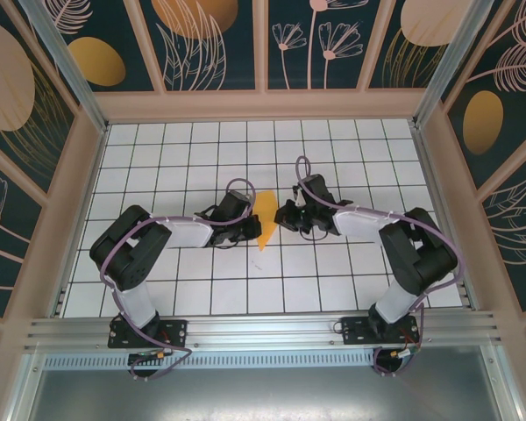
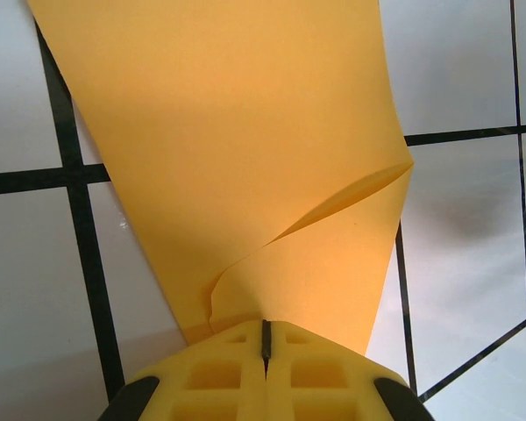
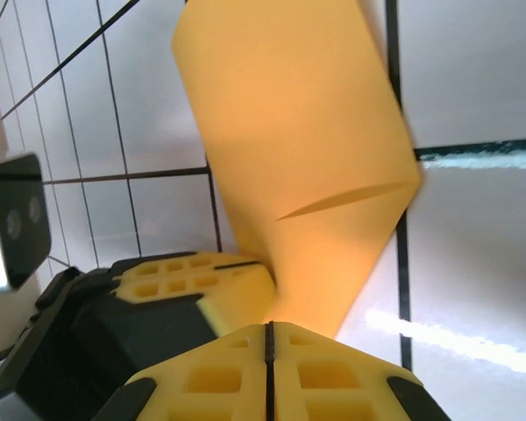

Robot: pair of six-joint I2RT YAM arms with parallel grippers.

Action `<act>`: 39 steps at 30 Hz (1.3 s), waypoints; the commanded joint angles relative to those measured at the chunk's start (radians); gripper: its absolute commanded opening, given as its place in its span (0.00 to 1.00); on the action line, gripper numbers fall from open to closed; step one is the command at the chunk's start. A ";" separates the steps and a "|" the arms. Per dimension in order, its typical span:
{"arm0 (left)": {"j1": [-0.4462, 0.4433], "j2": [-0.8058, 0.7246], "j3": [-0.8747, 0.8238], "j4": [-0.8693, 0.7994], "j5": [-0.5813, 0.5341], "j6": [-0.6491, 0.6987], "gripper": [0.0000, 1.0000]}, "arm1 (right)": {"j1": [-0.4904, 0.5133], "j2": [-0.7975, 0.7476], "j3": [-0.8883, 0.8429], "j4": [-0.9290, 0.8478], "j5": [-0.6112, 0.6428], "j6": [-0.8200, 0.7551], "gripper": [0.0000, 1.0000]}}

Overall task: Fold a paper plane with a square sheet of paper (pick it up from the middle)
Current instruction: Third fold the triangle at the center of the table.

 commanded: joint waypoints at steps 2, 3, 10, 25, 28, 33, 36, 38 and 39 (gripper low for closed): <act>0.004 0.021 -0.031 -0.090 -0.047 0.006 0.00 | -0.005 0.075 0.037 0.048 -0.019 -0.029 0.11; 0.003 0.021 -0.028 -0.092 -0.047 0.006 0.00 | -0.009 0.091 0.040 0.054 -0.014 -0.033 0.11; 0.004 0.018 -0.034 -0.097 -0.047 0.014 0.00 | -0.019 0.191 0.069 0.001 0.019 -0.065 0.10; 0.004 0.014 -0.036 -0.100 -0.050 0.010 0.00 | 0.044 0.095 0.036 0.021 -0.055 -0.030 0.11; 0.003 0.014 -0.031 -0.106 -0.052 0.012 0.00 | 0.053 0.141 0.033 0.006 -0.027 -0.035 0.11; 0.003 0.012 -0.031 -0.109 -0.053 0.012 0.00 | 0.053 0.181 0.032 -0.007 -0.012 -0.040 0.11; 0.003 0.013 -0.030 -0.110 -0.053 0.014 0.00 | 0.051 0.162 0.052 -0.035 -0.002 -0.055 0.11; 0.003 0.014 -0.029 -0.111 -0.052 0.014 0.00 | 0.044 0.128 0.068 -0.047 -0.003 -0.060 0.11; 0.003 0.012 -0.030 -0.111 -0.052 0.014 0.00 | 0.039 0.112 0.076 -0.051 -0.007 -0.063 0.11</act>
